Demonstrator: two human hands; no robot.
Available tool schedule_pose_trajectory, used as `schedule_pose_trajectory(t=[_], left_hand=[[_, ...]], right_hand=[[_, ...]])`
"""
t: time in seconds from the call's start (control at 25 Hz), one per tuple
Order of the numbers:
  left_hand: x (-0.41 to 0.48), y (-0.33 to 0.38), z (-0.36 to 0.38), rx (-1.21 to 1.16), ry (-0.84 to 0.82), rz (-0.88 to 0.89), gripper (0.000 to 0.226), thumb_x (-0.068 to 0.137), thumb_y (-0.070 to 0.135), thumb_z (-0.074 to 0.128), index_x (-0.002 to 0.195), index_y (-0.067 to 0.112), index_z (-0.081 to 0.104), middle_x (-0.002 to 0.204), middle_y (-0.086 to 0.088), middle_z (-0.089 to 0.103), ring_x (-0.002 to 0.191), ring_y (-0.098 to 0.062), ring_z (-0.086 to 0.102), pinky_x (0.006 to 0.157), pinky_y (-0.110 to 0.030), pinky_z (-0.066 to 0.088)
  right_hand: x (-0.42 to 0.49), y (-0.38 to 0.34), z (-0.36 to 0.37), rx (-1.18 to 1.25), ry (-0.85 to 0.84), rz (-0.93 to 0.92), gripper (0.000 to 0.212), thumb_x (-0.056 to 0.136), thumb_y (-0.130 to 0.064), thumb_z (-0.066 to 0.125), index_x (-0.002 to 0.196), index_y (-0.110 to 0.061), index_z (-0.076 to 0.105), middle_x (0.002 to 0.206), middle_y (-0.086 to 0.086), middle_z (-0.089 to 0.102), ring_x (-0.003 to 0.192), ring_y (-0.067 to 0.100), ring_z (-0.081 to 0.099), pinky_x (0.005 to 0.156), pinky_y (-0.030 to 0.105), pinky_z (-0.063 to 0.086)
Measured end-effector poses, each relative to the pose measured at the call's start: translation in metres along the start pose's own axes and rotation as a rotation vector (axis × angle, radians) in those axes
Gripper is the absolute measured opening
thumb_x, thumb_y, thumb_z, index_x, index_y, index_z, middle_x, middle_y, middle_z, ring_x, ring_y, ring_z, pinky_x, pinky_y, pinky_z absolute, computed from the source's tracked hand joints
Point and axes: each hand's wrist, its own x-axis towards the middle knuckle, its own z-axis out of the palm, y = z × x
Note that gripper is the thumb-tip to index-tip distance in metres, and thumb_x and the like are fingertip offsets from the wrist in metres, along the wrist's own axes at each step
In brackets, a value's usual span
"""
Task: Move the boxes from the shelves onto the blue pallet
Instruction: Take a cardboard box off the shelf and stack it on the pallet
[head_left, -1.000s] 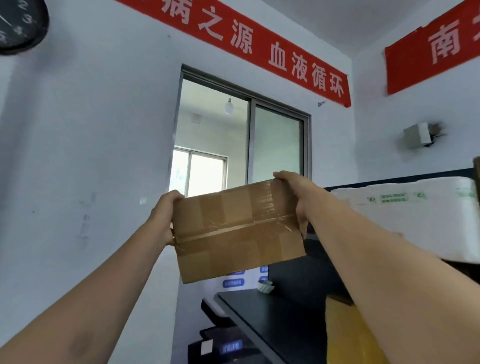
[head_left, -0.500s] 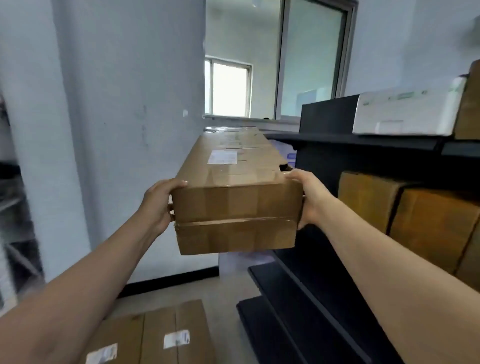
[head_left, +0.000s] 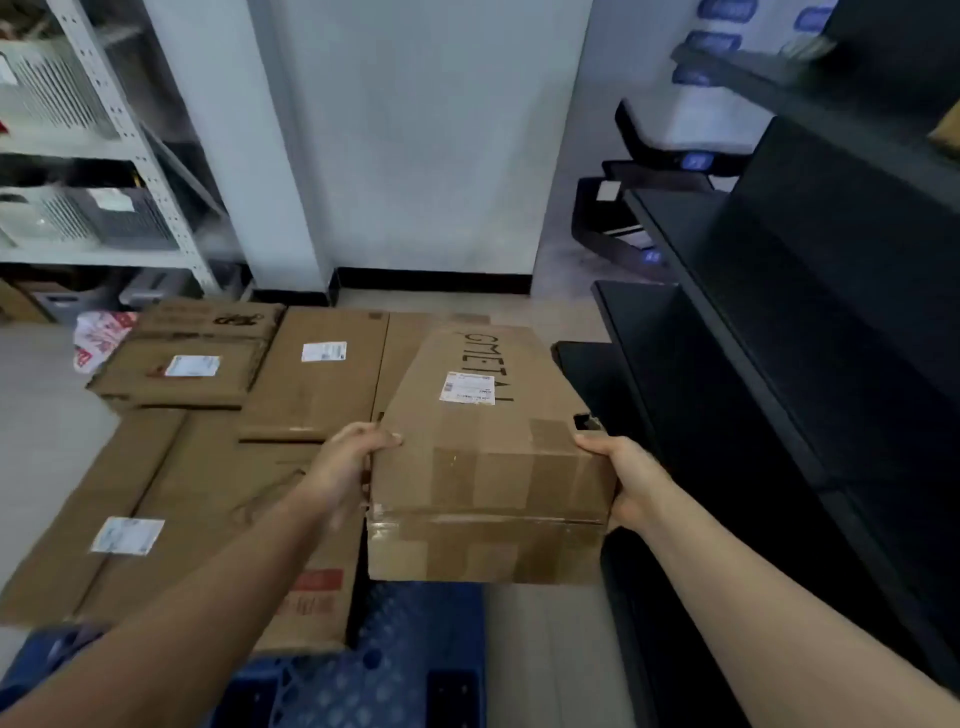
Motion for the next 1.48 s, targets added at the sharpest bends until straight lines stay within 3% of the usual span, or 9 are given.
schedule_pose_trajectory(t=[0.16,0.24,0.44,0.68,0.92,1.08,1.28,1.4,1.48], left_hand=[[-0.014,-0.106,-0.031,-0.09,0.031,-0.109,0.045,0.056,0.013,0.071,0.1,0.014,0.06,0.091,-0.008,0.063,0.072,-0.023,0.055,0.052,-0.027,0.043],[-0.022,-0.142,-0.049,-0.13,0.03,-0.126,0.053,0.05,0.015,0.075,0.102,0.016,0.064,0.095,-0.009,0.064,0.078,-0.027,0.051,0.061,-0.031,0.041],[-0.061,-0.195,-0.082,-0.171,-0.017,-0.148,0.073,0.045,0.014,0.079,0.114,0.008,0.058,0.106,-0.022,0.063,0.091,-0.033,0.06,0.076,-0.043,0.044],[-0.105,-0.206,-0.118,-0.184,-0.041,-0.149,0.05,0.054,0.001,0.067,0.103,0.01,0.061,0.106,-0.013,0.066,0.086,-0.026,0.062,0.074,-0.039,0.045],[-0.131,-0.245,-0.15,-0.138,-0.016,-0.217,0.059,0.056,0.004,0.068,0.115,0.008,0.06,0.118,-0.013,0.064,0.099,-0.027,0.059,0.077,-0.04,0.046],[-0.129,-0.286,-0.159,-0.154,0.029,-0.259,0.054,0.057,0.006,0.067,0.11,0.011,0.061,0.113,-0.01,0.065,0.093,-0.026,0.061,0.074,-0.039,0.047],[-0.095,-0.349,-0.15,-0.17,0.058,-0.247,0.051,0.059,0.004,0.066,0.109,0.014,0.061,0.109,-0.006,0.067,0.091,-0.024,0.063,0.073,-0.039,0.047],[-0.079,-0.389,-0.147,-0.166,0.089,-0.244,0.05,0.071,-0.007,0.065,0.117,0.012,0.058,0.115,-0.006,0.066,0.098,-0.026,0.062,0.074,-0.039,0.048],[-0.069,-0.42,-0.146,-0.129,0.124,-0.265,0.051,0.078,-0.012,0.058,0.124,0.011,0.054,0.118,-0.005,0.064,0.102,-0.027,0.059,0.076,-0.038,0.048]], right_hand=[[0.014,0.113,0.0,0.077,-0.002,0.032,0.047,0.074,-0.011,0.074,0.117,-0.013,0.055,0.104,0.014,0.067,0.091,0.031,0.065,0.08,0.05,0.055],[0.007,0.152,0.001,0.127,0.013,0.035,0.045,0.076,-0.006,0.072,0.116,-0.014,0.052,0.107,0.013,0.066,0.094,0.03,0.064,0.085,0.049,0.053],[-0.029,0.214,0.007,0.168,0.025,0.059,0.052,0.076,0.0,0.07,0.122,-0.012,0.049,0.11,0.015,0.065,0.099,0.032,0.063,0.078,0.043,0.053],[-0.079,0.27,0.034,0.257,0.058,0.041,0.046,0.079,0.004,0.066,0.12,-0.008,0.05,0.105,0.012,0.069,0.089,0.026,0.065,0.082,0.042,0.05],[-0.09,0.325,0.05,0.237,0.076,0.107,0.05,0.078,0.0,0.067,0.124,-0.008,0.049,0.11,0.012,0.067,0.089,0.026,0.063,0.08,0.044,0.047],[-0.065,0.349,0.053,0.201,0.061,0.132,0.049,0.078,0.002,0.067,0.123,-0.006,0.05,0.109,0.012,0.067,0.087,0.025,0.064,0.085,0.044,0.049],[-0.005,0.389,0.046,0.172,0.038,0.131,0.049,0.08,0.004,0.065,0.123,-0.01,0.048,0.105,0.011,0.068,0.089,0.026,0.065,0.073,0.039,0.052],[0.026,0.413,0.042,0.16,0.03,0.127,0.049,0.081,0.007,0.062,0.124,-0.011,0.046,0.103,0.009,0.068,0.089,0.024,0.066,0.07,0.035,0.051],[0.045,0.437,0.041,0.099,0.025,0.145,0.05,0.082,0.009,0.061,0.125,-0.011,0.044,0.109,0.013,0.067,0.09,0.025,0.064,0.076,0.038,0.053]])
